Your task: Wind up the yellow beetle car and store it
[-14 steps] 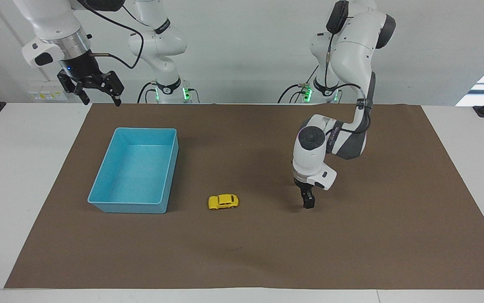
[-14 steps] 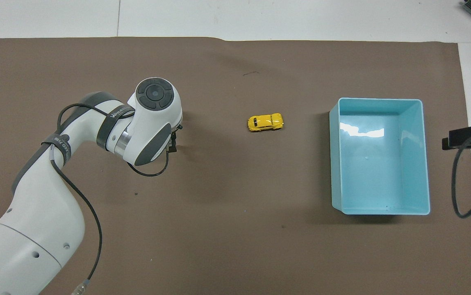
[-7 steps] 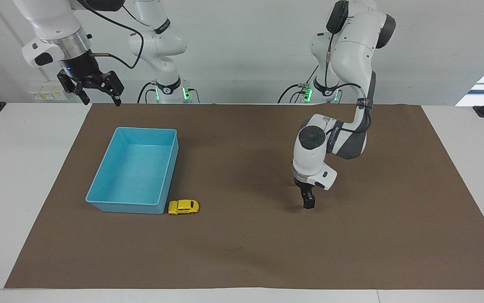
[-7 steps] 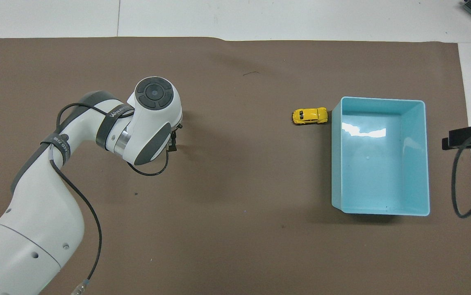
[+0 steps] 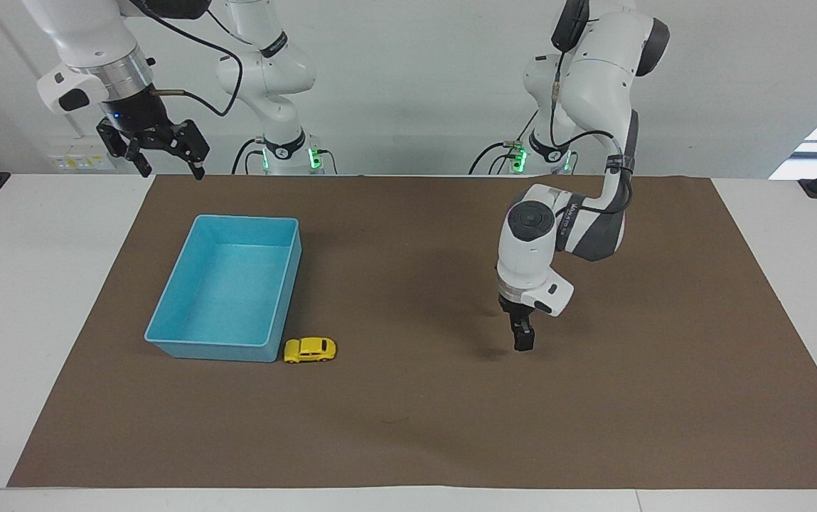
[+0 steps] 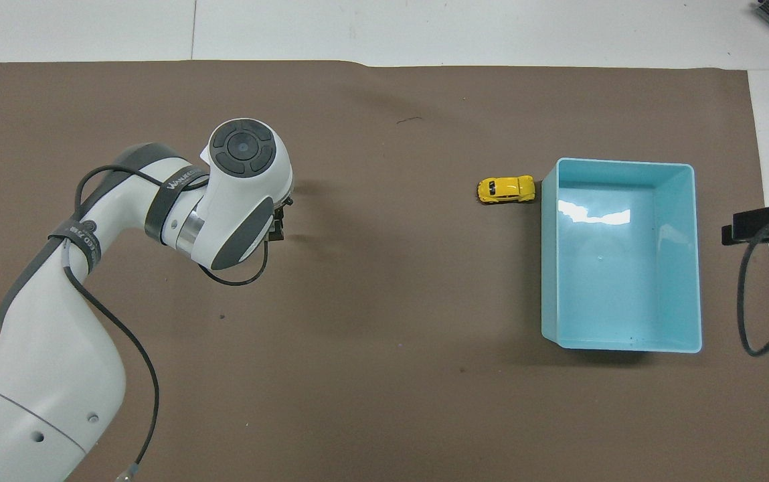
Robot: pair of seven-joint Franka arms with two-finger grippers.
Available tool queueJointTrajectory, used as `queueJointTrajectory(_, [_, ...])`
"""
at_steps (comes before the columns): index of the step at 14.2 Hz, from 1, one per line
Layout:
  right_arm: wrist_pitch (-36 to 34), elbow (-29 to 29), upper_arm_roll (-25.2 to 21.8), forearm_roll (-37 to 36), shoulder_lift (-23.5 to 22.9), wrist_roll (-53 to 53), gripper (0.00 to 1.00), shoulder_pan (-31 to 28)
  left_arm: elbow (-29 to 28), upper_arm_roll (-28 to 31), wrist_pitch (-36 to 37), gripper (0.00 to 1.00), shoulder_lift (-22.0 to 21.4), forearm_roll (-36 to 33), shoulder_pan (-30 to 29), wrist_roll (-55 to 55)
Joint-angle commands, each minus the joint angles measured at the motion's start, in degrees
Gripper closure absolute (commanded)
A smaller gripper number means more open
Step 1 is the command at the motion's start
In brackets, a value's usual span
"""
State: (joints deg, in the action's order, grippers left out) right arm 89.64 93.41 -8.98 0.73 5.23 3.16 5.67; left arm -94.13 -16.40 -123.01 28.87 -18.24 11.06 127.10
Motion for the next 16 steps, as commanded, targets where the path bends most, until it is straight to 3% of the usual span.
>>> queueJointTrajectory(1, [0.2,0.4,0.2,0.6,0.5,-1.0,0.00,-0.4,-1.3,0.5,-0.5,0.00,-2.4,-0.2,-0.3,-2.9])
queueJointTrajectory(16, [0.2,0.4,0.2,0.6,0.5,-1.0,0.00,-0.4,-1.6,4.5,5.0,0.00,-11.4,8.0,-1.0,-32.9])
